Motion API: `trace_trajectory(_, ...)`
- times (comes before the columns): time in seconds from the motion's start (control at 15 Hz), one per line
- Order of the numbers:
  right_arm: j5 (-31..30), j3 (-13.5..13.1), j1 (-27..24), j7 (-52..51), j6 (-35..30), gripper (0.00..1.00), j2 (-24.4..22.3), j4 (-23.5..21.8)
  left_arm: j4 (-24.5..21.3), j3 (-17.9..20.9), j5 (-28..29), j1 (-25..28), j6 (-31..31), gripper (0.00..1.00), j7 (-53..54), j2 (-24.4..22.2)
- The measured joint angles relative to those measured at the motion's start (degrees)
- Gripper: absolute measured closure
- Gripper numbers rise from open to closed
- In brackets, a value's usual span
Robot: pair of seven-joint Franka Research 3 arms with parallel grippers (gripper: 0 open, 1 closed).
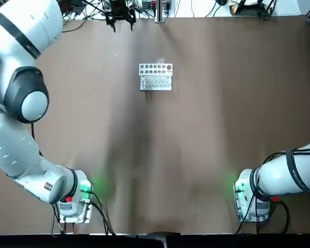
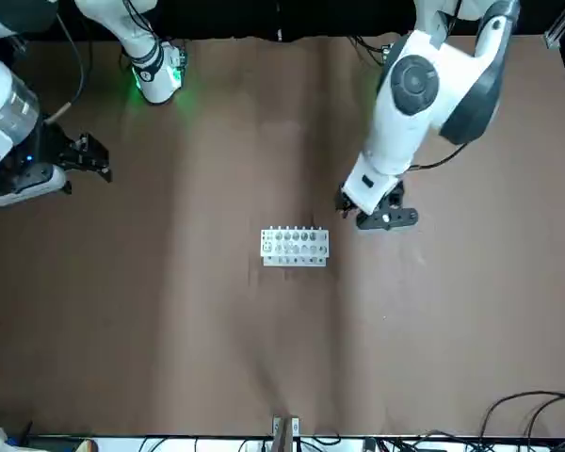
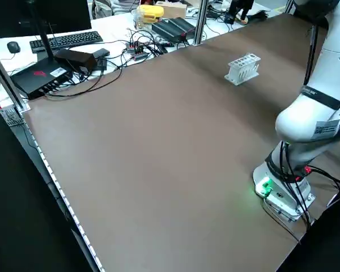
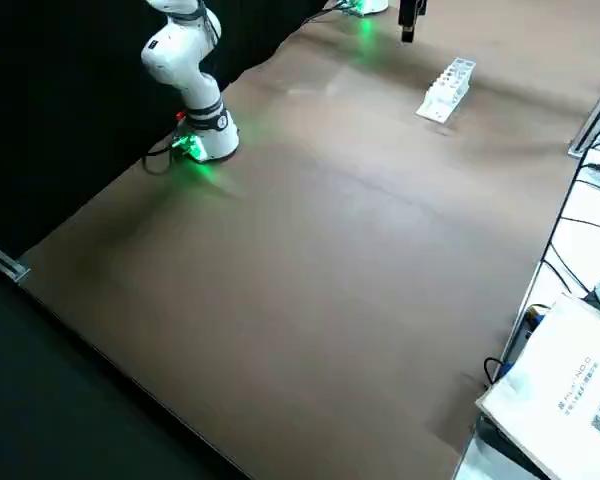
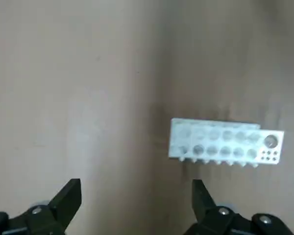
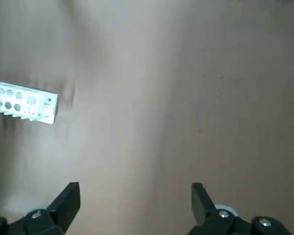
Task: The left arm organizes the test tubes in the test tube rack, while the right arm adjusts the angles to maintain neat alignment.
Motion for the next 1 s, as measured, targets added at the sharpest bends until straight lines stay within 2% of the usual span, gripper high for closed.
trace_trajectory(0.53, 0.4, 0.2, 7.4, 0.3, 2.6, 0.0, 2.5, -0.2, 0.0, -0.2, 0.0, 9.1, -12.1, 0.0, 17.3, -6.9)
trace_trajectory(0.8, 6.1, -0.1, 7.6, 0.4, 4.5, 0.0, 4.3, -0.2, 0.0, -0.3, 0.0, 13.8, -16.2, 0.0, 24.2, -9.1)
trace_trajectory(1.0, 7.5, -0.1, 8.3, 3.5, 6.5, 0.0, 5.7, -0.2, 0.0, -0.3, 0.0, 17.0, -17.6, 0.0, 28.5, -9.9)
